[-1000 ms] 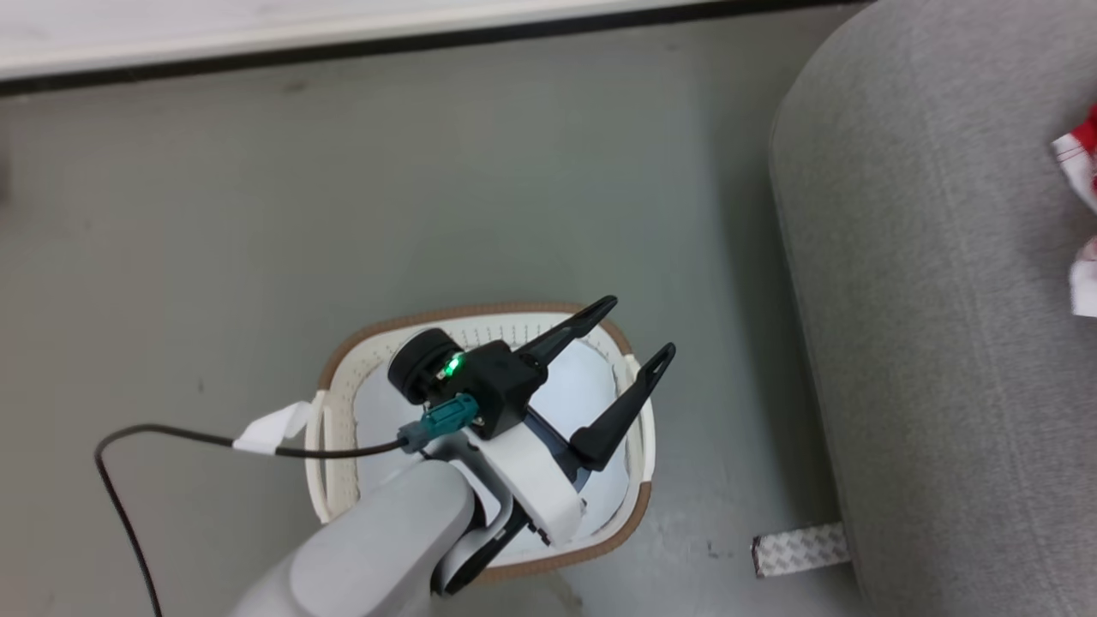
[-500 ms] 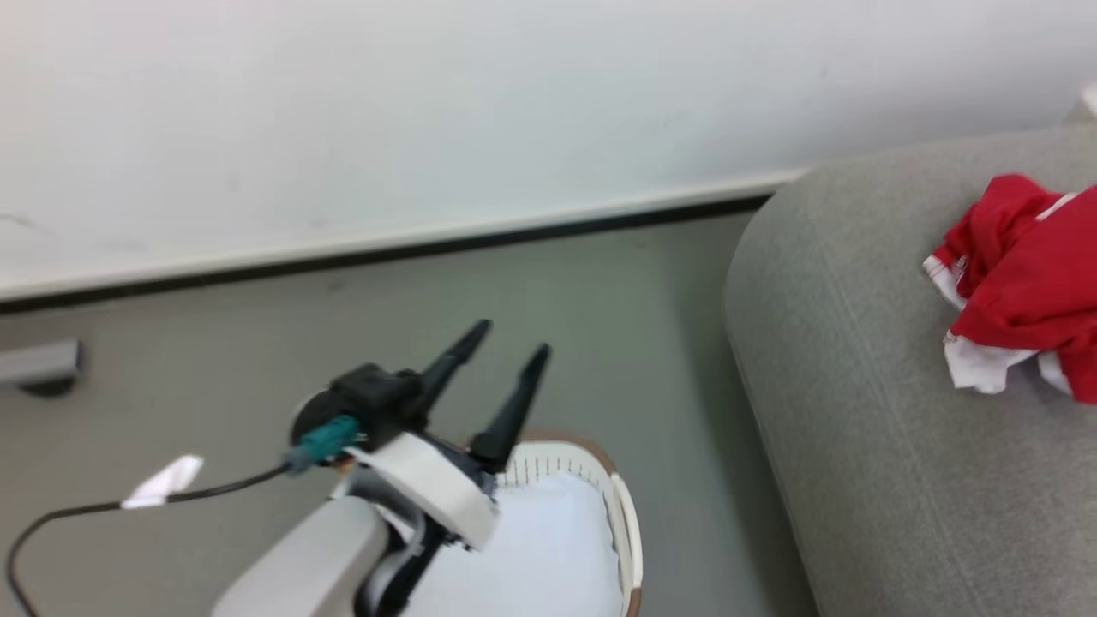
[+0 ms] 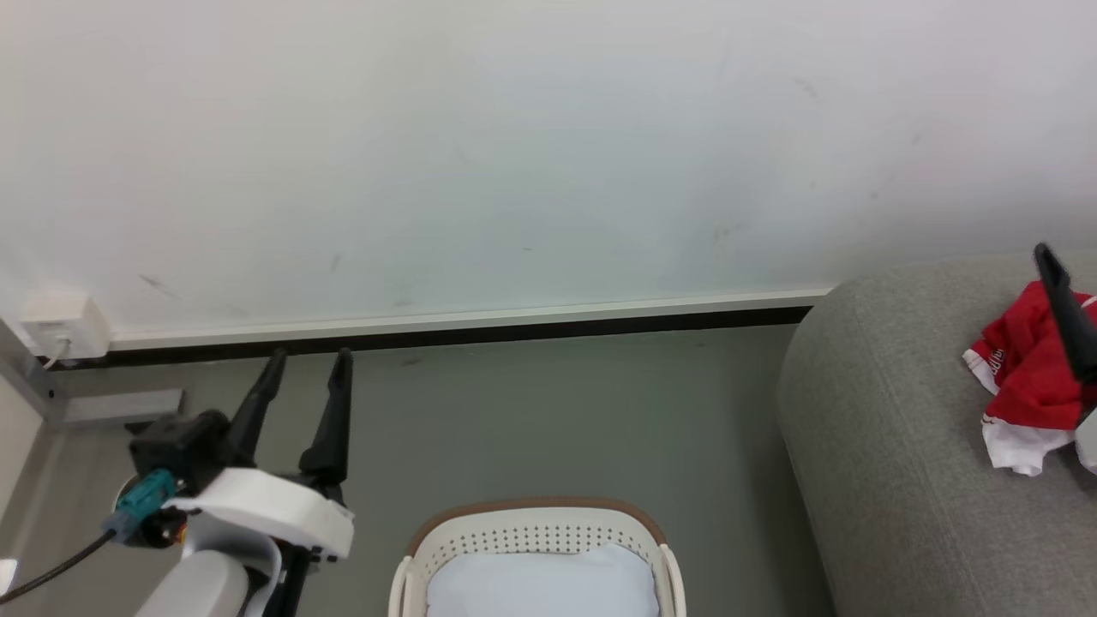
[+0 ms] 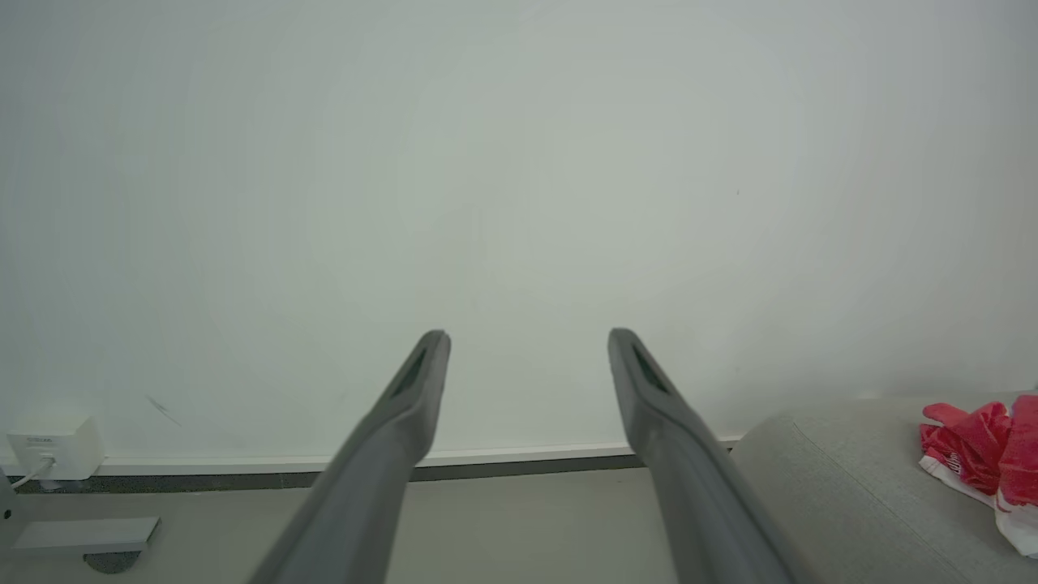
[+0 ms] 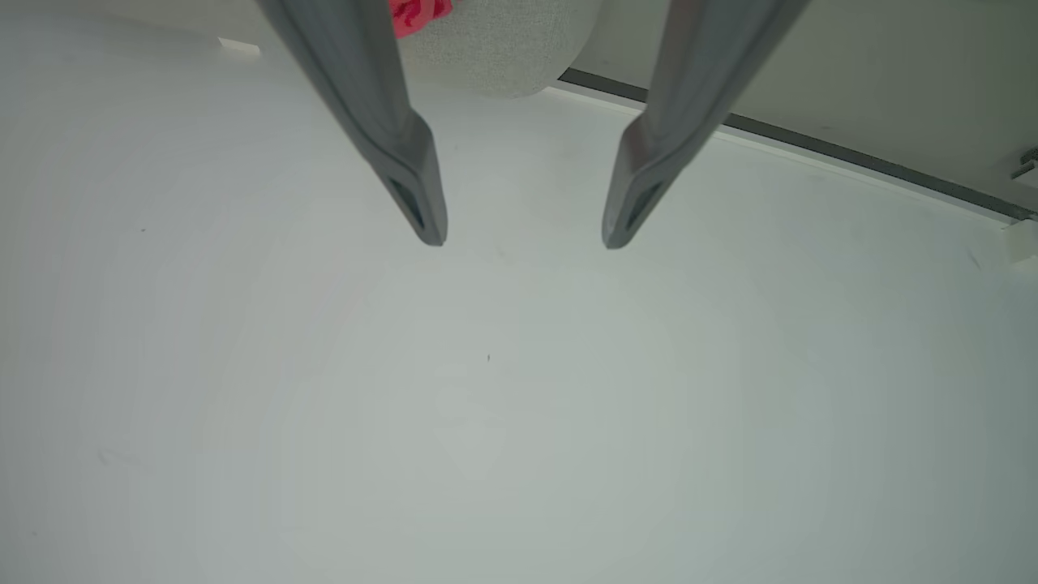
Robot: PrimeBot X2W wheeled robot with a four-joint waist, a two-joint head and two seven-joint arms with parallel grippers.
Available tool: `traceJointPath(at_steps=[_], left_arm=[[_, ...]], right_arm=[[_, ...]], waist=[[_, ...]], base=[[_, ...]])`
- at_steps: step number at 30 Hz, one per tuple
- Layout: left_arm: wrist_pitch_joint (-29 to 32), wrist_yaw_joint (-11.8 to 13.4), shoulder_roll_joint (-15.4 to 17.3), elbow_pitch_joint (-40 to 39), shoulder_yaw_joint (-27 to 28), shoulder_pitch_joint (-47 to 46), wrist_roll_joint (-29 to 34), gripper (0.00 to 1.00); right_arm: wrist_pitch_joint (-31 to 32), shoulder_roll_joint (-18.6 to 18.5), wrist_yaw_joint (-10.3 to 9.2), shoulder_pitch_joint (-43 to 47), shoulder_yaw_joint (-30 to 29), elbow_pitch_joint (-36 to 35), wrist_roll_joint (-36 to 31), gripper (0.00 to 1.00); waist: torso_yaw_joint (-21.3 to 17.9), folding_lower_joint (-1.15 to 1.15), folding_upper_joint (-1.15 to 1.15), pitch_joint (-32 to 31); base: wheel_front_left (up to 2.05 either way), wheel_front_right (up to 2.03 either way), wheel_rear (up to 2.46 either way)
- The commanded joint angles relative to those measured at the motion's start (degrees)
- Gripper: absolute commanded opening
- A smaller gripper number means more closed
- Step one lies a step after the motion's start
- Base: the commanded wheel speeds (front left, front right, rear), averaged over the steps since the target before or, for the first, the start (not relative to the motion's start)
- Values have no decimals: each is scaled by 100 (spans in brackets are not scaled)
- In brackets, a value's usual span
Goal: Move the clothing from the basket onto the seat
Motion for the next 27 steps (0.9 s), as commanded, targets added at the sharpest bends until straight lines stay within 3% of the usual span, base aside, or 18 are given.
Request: traceJointPath(at_steps=[1, 8, 14, 22, 27], left_arm=[[1, 48, -14, -38, 153, 252, 122, 100], [-1, -11, -396, -130, 899, 1009, 656, 100], [-1, -260, -893, -194, 1497, 1549, 1270, 100], [-1, -738, -1427, -20, 1933, 1994, 1980, 100], [-1, -972, -1602, 120, 2178, 1935, 2224, 100]], right_arm=[[-176, 247, -12, 351, -169, -129, -227, 100], [-745, 1580, -12, 1646, -957, -578, -1047, 100], [-1003, 2376, -12, 2461, -1070, -860, -1556, 100], [-1043, 2927, -12, 2928, -1227, -920, -1891, 100], [-1041, 3049, -12, 2885, -1305, -914, -1992, 100]], waist=[[169, 2, 0, -79], [423, 2, 0, -99], [392, 2, 0, -106], [320, 2, 0, -95], [306, 2, 0, -75]], base=[[0, 0, 0], [0, 0, 0], [0, 0, 0], [0, 0, 0], [0, 0, 0]])
